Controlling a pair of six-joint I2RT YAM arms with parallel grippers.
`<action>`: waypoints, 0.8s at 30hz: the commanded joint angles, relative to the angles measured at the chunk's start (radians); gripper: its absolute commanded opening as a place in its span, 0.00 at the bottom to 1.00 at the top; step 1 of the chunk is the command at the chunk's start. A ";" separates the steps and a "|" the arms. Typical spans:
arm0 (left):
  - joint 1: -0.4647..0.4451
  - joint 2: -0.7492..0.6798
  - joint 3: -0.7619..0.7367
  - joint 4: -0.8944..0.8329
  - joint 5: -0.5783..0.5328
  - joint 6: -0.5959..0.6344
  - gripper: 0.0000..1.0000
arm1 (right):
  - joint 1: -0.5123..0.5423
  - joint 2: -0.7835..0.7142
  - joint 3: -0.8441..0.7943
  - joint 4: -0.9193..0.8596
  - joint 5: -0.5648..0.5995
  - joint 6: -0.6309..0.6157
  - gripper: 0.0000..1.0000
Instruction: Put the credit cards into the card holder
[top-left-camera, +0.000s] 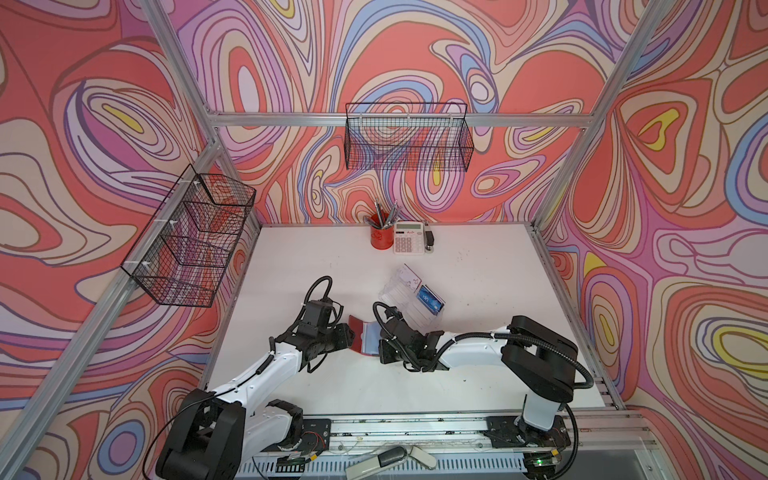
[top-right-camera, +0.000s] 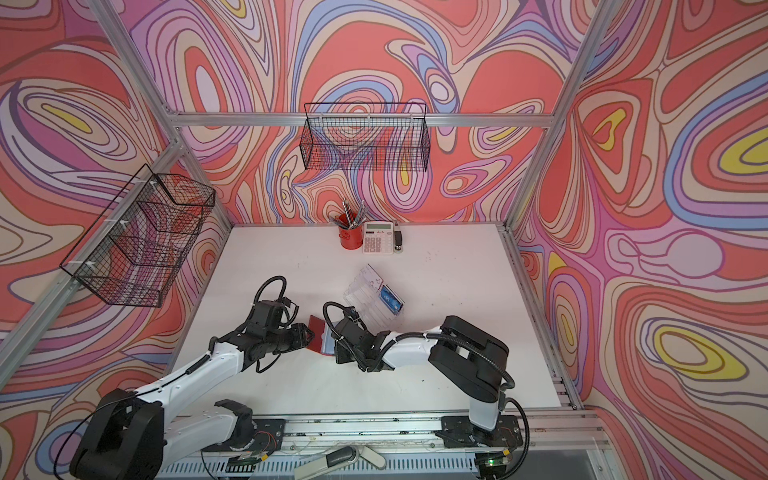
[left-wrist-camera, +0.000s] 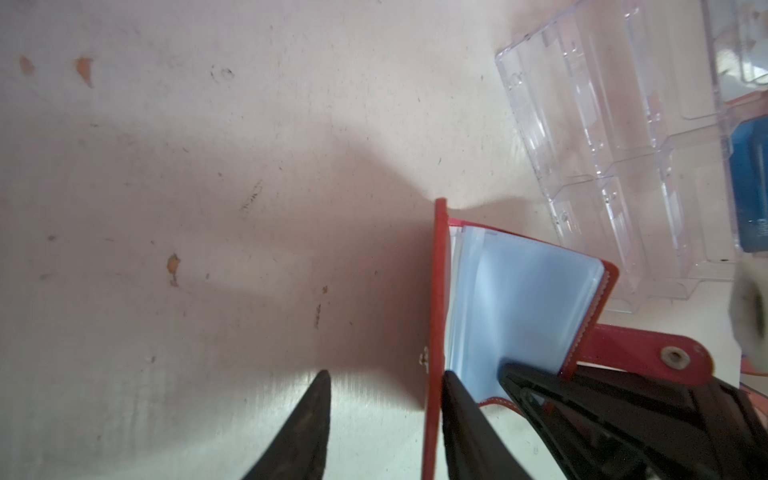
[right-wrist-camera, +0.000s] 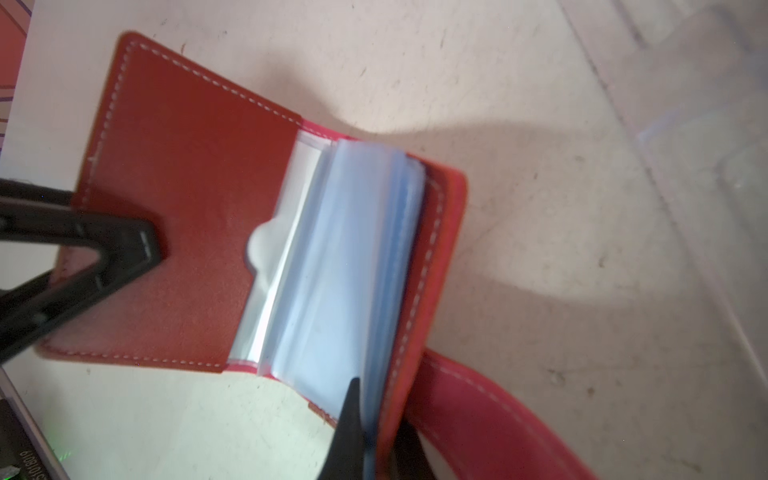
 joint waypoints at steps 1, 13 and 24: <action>0.003 0.016 0.027 -0.030 -0.041 0.009 0.30 | -0.006 -0.018 -0.018 -0.075 0.024 -0.018 0.05; 0.016 0.130 0.082 -0.010 0.021 -0.005 0.16 | -0.011 -0.117 -0.015 -0.170 0.094 -0.020 0.32; 0.045 0.194 0.083 0.018 0.087 -0.011 0.27 | -0.010 -0.263 -0.034 -0.253 0.178 -0.001 0.38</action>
